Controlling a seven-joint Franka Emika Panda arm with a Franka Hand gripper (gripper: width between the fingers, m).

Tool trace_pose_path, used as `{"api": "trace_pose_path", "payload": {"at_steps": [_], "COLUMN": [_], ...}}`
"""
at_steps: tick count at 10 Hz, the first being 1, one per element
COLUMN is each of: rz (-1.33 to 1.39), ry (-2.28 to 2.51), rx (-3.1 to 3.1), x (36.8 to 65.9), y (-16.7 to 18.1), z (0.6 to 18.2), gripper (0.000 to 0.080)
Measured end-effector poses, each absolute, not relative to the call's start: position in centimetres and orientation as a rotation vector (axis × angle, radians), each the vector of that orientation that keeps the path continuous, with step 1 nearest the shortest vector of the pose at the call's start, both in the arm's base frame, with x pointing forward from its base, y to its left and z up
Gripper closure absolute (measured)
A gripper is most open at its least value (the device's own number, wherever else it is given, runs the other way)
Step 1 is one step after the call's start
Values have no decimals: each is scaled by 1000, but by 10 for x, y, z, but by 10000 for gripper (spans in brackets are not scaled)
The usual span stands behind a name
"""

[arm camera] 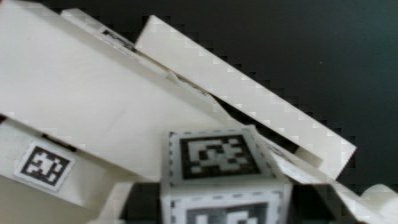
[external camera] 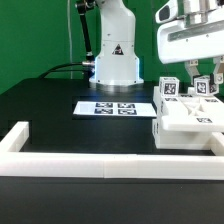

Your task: Assemble chair

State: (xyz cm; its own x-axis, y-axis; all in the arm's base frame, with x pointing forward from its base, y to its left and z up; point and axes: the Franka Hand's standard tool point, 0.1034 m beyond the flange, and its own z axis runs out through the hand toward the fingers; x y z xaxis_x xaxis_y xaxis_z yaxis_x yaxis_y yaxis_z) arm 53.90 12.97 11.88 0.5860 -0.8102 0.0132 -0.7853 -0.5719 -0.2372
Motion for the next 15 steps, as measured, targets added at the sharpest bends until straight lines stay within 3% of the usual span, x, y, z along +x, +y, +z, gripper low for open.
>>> {"api": "trace_pose_path", "payload": {"at_steps": [1,2,3,4,9,14,15], "rz": [-175,-196,-210,-216,-249,-270,-270], "ry": [1263,1089,943,844,166,-218,-214], "rx": [-2653,-2744,-2805,-2842,-3029,-3051,-3051], "x": [538,537,537,536,539,539,539], "y": [133,135,135,135,139,136,136], "z": [119,118,118,117,120,120,120], "gripper": [320,320,186,161,151,151,272]}}
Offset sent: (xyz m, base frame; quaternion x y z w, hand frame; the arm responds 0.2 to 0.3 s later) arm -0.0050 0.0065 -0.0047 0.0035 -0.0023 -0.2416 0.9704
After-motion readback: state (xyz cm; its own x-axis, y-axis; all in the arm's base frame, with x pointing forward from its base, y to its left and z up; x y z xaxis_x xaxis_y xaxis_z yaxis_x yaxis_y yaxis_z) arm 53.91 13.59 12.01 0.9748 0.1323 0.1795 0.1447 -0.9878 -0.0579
